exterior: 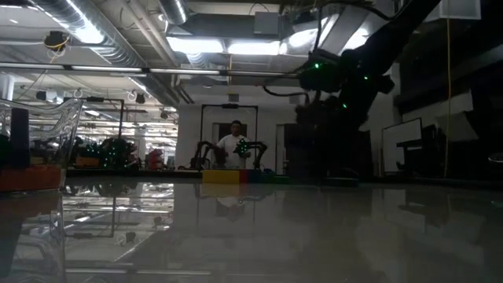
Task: Sort blocks by size
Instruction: Put the large violet wooden block into the left transparent bin
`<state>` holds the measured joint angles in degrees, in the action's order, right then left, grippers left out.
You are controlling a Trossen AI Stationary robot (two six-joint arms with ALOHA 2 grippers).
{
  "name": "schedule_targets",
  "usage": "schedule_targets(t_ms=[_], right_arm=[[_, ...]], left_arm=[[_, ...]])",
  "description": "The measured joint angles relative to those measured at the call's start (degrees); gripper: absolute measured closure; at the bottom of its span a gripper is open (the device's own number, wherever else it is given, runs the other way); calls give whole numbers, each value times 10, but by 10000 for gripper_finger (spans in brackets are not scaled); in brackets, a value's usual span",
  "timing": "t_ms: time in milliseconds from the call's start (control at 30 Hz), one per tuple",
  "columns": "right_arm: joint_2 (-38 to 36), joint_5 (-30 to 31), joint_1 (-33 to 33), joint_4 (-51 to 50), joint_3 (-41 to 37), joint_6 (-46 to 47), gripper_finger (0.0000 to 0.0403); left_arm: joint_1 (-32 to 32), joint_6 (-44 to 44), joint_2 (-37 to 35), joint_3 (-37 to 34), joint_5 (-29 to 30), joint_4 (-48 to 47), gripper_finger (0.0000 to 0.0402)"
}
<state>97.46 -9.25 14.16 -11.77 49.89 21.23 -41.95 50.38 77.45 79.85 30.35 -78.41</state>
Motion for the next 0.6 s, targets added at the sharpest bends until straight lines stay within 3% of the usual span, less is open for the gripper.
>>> schedule_targets(t_ms=[133,233,433,600], right_arm=[[0,-109,-6,98,0,2,346],[0,-147,-21,194,0,13,344],[0,-158,-70,346,0,8,346],[0,-146,-112,413,0,-27,344]], left_arm=[[5,-30,0,0,63,48,219],[18,-33,-1,-9,94,87,219],[66,-27,-1,-74,108,189,219],[108,-62,-1,-122,108,292,219]])
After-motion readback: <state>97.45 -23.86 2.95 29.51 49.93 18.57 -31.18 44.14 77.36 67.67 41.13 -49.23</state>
